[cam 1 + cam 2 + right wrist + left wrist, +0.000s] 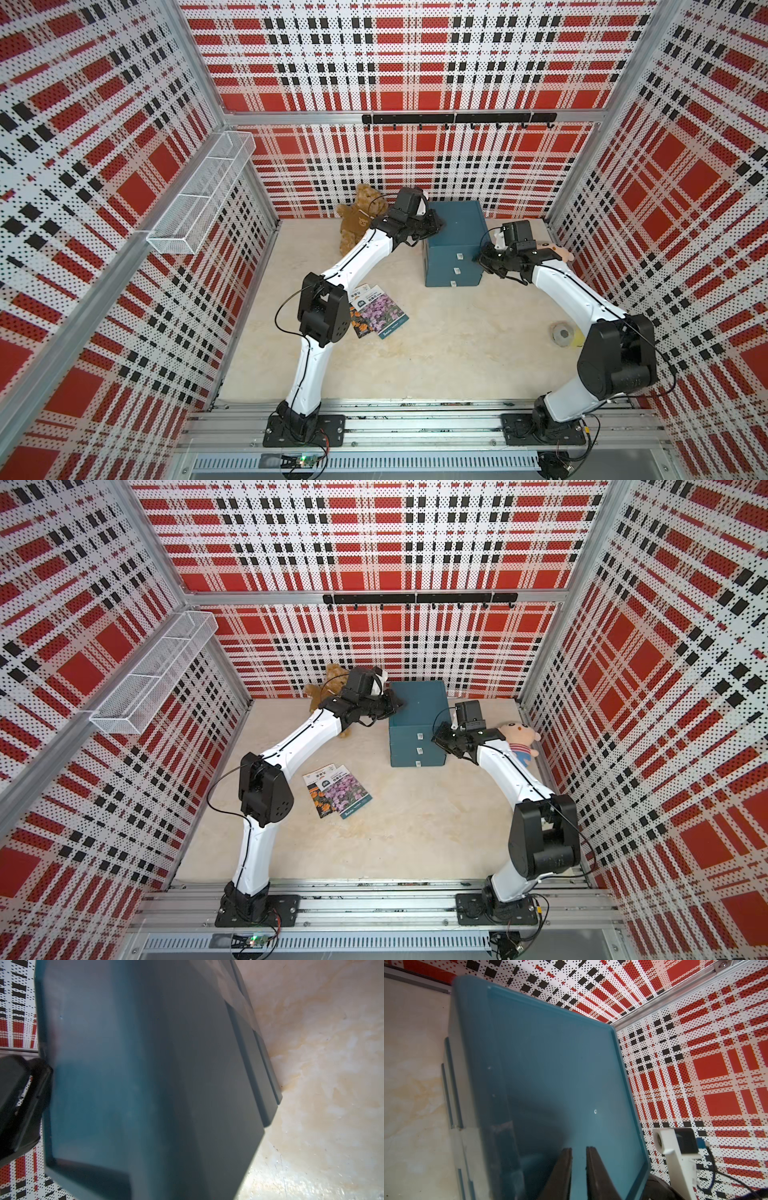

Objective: Take the seed bags out of the drawer
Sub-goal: Close the drawer in the storage box.

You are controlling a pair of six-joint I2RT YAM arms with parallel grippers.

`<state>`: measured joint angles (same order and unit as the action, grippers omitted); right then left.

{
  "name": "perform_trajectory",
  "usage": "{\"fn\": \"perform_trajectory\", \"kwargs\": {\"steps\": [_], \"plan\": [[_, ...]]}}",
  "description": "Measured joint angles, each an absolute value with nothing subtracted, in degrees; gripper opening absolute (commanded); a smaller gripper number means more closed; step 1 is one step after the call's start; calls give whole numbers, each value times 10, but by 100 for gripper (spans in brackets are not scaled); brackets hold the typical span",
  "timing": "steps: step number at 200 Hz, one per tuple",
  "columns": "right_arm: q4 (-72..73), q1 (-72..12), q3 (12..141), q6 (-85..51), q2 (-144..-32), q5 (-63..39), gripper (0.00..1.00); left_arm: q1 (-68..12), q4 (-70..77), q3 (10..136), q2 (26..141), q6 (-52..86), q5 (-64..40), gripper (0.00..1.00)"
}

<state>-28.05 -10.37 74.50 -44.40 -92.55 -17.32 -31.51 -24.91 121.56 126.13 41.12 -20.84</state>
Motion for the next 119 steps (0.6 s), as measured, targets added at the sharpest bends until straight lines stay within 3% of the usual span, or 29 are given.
{"fn": "perform_trajectory", "kwargs": {"steps": [51,78,97,119], "plan": [[-260,-96,763,-441,-964,-197,0,-316,-248,1220,1265,413,-214,21],[-193,-96,660,-482,-928,-222,12,-313,-249,1233,1273,417,-218,22],[-140,-100,560,-531,-887,-236,30,-312,-249,1236,1275,419,-219,22],[-70,-113,480,-586,-859,-242,39,-310,-249,1237,1276,420,-220,22]]}}
